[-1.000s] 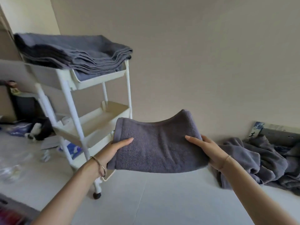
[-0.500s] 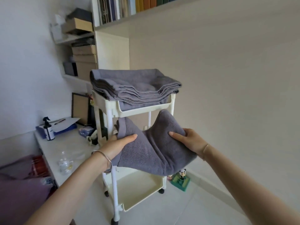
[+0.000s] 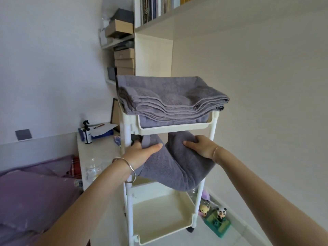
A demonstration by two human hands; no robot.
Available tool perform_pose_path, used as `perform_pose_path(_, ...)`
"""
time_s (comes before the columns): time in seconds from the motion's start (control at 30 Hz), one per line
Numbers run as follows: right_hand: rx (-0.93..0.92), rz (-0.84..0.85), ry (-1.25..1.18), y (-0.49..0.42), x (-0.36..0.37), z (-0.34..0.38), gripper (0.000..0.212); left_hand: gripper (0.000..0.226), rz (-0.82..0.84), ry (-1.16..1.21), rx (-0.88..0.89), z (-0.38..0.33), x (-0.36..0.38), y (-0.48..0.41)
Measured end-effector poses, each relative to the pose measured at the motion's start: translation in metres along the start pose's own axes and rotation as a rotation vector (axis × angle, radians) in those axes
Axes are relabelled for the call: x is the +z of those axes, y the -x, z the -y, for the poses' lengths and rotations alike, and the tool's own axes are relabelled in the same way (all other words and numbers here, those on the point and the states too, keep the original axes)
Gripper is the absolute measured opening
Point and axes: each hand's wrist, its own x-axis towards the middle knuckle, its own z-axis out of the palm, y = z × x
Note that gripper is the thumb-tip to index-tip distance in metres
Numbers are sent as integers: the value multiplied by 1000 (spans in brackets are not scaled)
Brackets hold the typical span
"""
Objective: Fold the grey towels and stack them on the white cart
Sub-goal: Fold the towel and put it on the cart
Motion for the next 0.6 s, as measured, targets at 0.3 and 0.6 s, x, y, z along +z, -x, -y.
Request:
perform_pose_path(0.3,-69,-190,59,-36,13,10,38,52,-189,-57,126,4,23,-31)
perform_pose_path(0.6,6,-176,62,-55,29,-2,38,72,-332,23,5,21,32,-36)
